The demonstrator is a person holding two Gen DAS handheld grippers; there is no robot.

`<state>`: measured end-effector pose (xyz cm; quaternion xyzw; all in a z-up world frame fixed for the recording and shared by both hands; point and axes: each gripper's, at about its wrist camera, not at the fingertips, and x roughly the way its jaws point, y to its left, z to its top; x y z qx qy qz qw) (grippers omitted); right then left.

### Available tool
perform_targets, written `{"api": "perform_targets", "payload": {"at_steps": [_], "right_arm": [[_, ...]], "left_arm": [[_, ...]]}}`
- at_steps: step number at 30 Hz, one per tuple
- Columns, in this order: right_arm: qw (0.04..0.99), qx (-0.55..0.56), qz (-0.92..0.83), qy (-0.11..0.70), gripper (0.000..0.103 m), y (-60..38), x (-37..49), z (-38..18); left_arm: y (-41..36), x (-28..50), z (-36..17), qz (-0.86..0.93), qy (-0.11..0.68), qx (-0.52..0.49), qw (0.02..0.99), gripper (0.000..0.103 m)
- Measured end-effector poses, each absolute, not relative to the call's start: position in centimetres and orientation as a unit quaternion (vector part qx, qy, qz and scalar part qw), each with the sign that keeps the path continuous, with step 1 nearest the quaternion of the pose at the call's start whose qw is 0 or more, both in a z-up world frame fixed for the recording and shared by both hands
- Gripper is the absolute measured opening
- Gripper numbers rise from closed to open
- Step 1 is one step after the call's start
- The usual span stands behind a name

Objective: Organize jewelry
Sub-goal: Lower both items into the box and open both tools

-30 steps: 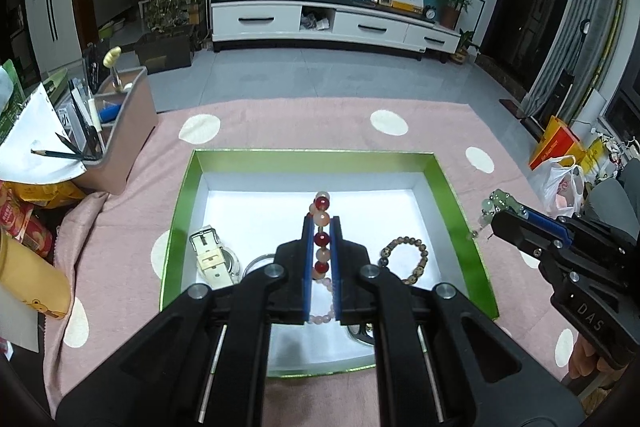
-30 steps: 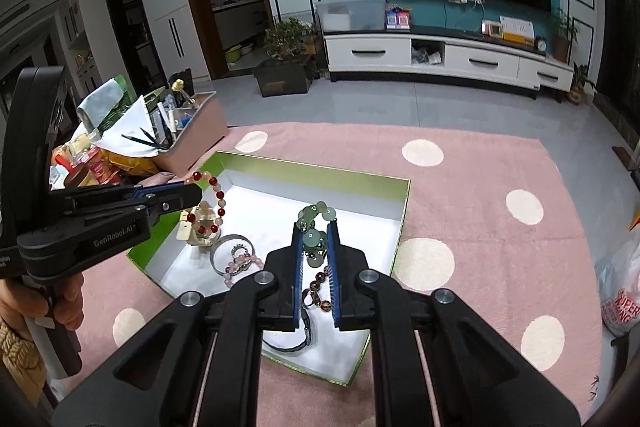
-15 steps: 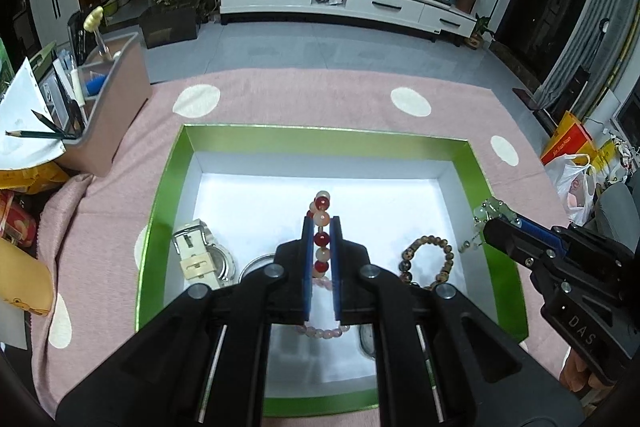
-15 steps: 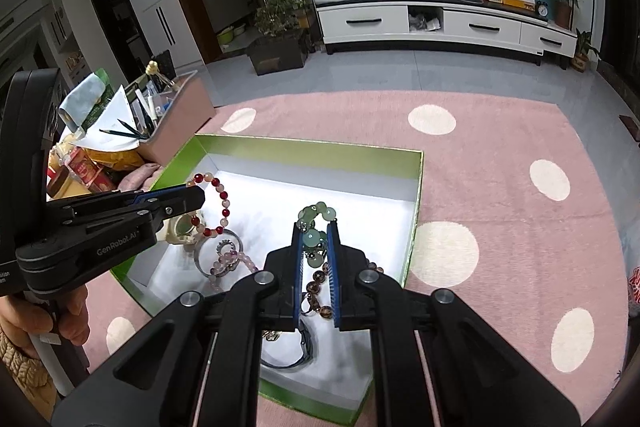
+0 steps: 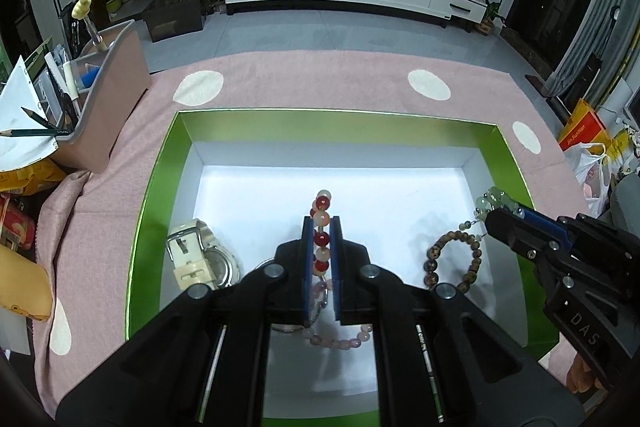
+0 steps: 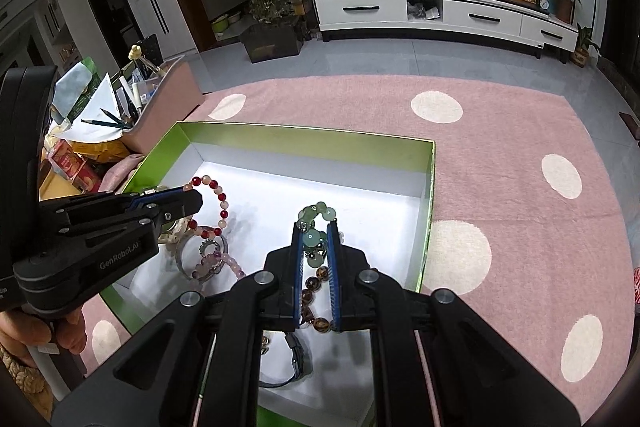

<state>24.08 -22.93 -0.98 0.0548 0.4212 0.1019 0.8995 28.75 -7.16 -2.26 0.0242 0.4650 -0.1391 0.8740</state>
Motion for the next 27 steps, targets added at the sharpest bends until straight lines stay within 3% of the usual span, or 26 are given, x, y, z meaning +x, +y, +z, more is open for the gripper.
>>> {"api": "perform_targets", "payload": {"at_steps": [27], "right_arm": [[0.89,0.054,0.098,0.443,0.011,-22.0,26.3,-2.4]], "left_arm": [[-7.3,30.4,-3.3,-0.132,0.475,0.037,0.869,0.007]]}}
